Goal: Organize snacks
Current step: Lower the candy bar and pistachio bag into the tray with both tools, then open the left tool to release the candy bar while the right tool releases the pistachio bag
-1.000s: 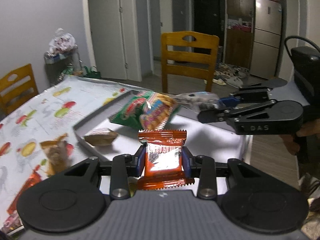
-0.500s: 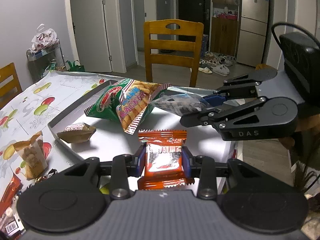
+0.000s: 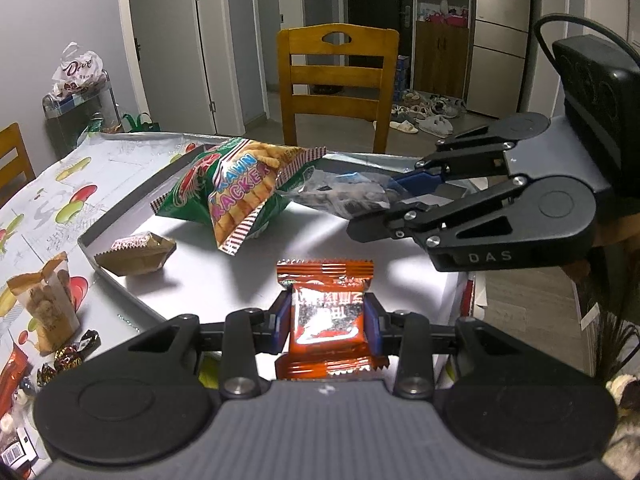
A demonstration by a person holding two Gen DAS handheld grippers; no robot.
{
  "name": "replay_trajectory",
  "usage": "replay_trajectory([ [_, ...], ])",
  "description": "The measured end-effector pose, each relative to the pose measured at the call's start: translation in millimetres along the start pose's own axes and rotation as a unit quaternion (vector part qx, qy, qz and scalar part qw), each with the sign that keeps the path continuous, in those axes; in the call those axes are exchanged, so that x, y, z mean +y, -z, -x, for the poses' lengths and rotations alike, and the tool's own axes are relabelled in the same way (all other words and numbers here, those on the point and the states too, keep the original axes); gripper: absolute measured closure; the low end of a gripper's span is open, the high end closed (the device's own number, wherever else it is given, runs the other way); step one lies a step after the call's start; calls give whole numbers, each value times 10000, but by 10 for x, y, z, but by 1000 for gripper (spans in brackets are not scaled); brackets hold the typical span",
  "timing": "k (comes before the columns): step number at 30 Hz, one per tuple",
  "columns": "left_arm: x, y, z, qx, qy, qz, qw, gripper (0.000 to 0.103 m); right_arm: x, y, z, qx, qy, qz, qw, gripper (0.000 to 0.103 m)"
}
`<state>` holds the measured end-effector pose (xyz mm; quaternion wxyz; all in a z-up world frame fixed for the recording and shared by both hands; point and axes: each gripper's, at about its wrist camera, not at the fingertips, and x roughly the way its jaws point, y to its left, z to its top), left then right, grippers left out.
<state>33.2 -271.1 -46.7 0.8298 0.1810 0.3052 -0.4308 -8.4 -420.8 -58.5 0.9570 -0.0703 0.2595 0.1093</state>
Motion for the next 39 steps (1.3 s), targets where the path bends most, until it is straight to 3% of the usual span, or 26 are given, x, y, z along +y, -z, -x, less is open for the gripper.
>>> replay_trajectory([
  [25,10,30,-23,45,-12,31,10000,68,-10,-4,-17,58,33,-7,10000,71],
  [34,10,36,-18,8,-55,73,10000,59,-13,7,12,46,21,-23,10000,67],
  [39,11,43,-9,7,-80,91,9999,58,-10,9,23,45,24,-26,10000,66],
])
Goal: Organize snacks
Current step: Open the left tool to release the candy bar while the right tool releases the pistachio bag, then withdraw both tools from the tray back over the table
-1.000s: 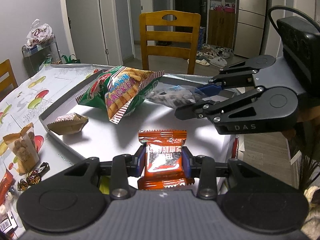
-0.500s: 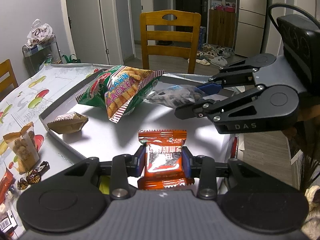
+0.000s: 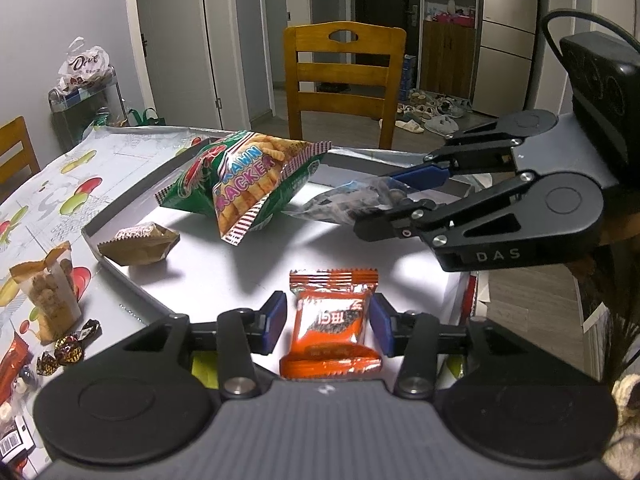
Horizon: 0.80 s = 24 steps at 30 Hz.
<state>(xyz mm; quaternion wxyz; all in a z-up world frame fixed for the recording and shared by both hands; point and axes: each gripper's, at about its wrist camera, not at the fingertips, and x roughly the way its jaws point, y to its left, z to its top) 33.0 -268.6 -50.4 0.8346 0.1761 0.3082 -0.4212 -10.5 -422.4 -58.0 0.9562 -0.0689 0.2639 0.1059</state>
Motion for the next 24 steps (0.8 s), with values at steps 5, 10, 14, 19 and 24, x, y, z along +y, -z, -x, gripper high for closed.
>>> replay_trajectory([
  [5,-4,2,31,-110,-59,49,9999,42,-7,-6,34,-68,-3,-31,10000,57],
  [10,7,5,53,-172,-83,104,9998,29,-22,-19,78,-139,11,-89,9999,41],
  [14,24,7,84,-231,-74,167,9996,24,-54,-40,146,-302,-21,-240,9993,23],
  [19,31,16,122,-272,-102,189,9994,24,-49,-73,190,-390,3,-295,9988,16],
  [24,42,33,195,-349,-121,202,9991,23,-53,-129,248,-521,14,-388,9979,8],
])
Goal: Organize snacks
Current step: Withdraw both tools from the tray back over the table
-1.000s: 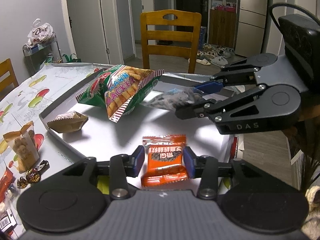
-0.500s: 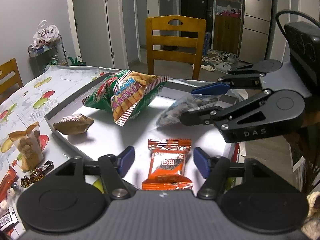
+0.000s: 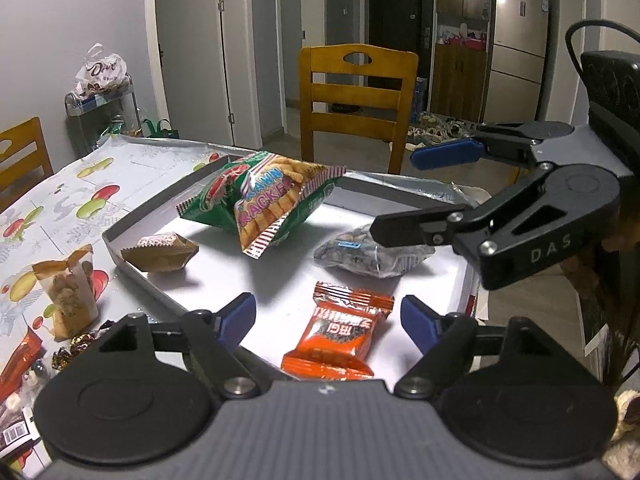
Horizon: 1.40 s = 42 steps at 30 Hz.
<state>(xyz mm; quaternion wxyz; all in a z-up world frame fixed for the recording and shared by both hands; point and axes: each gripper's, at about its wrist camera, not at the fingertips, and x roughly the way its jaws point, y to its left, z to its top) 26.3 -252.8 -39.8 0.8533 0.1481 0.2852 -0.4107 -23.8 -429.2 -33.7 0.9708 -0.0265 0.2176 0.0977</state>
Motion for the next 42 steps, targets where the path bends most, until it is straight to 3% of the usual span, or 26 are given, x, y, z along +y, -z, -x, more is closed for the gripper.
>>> replay_trajectory([
  [26,315,264,672,-533,-171,395,9977,18,623,-322,40,-39,36,504,9987,6],
  [42,604,595,1245,-805,-598,748,9921,15,1118,-441,-63,83,-208,841,9962,6],
])
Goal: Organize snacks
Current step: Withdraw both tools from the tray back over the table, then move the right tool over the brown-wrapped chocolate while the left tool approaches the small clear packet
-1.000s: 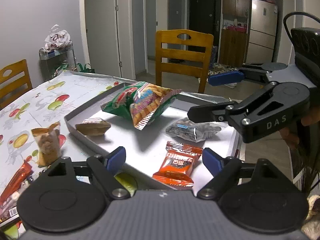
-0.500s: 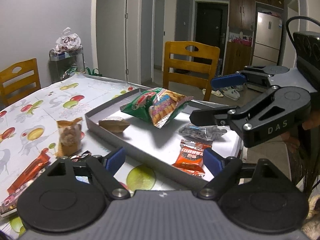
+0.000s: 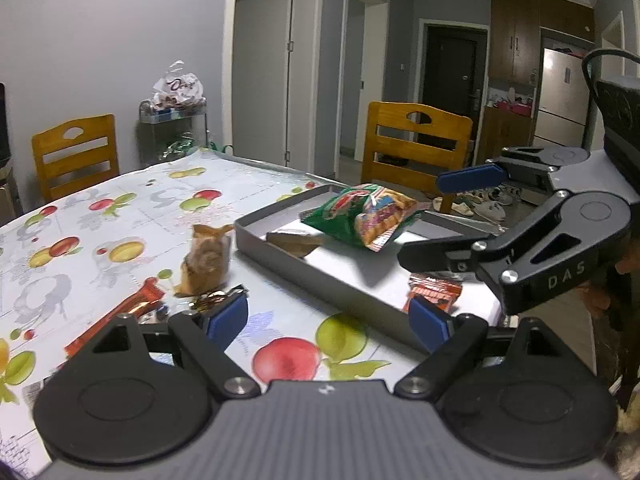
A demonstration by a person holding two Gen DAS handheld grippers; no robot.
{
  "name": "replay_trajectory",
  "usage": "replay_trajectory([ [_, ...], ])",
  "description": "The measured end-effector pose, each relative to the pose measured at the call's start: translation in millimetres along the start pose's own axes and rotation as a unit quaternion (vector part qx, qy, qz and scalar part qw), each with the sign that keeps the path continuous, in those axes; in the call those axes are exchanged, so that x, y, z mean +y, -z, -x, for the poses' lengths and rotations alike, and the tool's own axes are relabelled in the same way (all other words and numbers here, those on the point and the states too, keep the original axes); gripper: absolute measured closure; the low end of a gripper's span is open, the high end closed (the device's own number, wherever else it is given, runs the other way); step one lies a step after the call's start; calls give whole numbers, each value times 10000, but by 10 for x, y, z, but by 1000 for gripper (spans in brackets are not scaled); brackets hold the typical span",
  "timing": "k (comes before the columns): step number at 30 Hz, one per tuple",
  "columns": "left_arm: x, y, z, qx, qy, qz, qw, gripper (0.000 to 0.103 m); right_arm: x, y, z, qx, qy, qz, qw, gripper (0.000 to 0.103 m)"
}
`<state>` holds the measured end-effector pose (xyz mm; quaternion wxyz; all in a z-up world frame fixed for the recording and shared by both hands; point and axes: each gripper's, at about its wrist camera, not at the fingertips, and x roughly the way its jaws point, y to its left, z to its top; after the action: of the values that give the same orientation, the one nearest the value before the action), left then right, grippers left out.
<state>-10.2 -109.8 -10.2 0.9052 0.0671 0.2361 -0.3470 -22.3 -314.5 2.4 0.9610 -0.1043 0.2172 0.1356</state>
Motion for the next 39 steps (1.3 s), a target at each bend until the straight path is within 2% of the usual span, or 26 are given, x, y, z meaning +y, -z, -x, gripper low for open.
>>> replay_trajectory([
  [5,85,-17,86,-46,-133,-105,9998,14,99,-65,-43,-10,-45,-10,10000,5],
  [13,290,-237,211,-408,-471,-424,9972,10,123,-147,-80,3,32,-194,9998,2],
  [18,424,-374,311,-362,-674,-317,9966,10,166,-215,-76,-18,117,-176,9998,1],
  [21,464,-324,438,-383,-729,-188,9964,10,162,-234,-75,-113,77,-209,9997,0],
  [25,449,-266,562,-234,-1146,-230,9929,10,154,-260,-171,-21,-46,-252,9997,0],
  [29,416,-382,708,-303,-1342,-403,9897,10,164,-324,-212,-129,-217,-270,9993,0],
  [35,382,-679,715,-508,-1345,-637,9876,10,195,-409,-239,-252,-354,-268,9987,0],
  [39,470,-823,524,-525,-1258,-533,9892,10,205,-488,-275,-286,-380,-368,9982,0],
])
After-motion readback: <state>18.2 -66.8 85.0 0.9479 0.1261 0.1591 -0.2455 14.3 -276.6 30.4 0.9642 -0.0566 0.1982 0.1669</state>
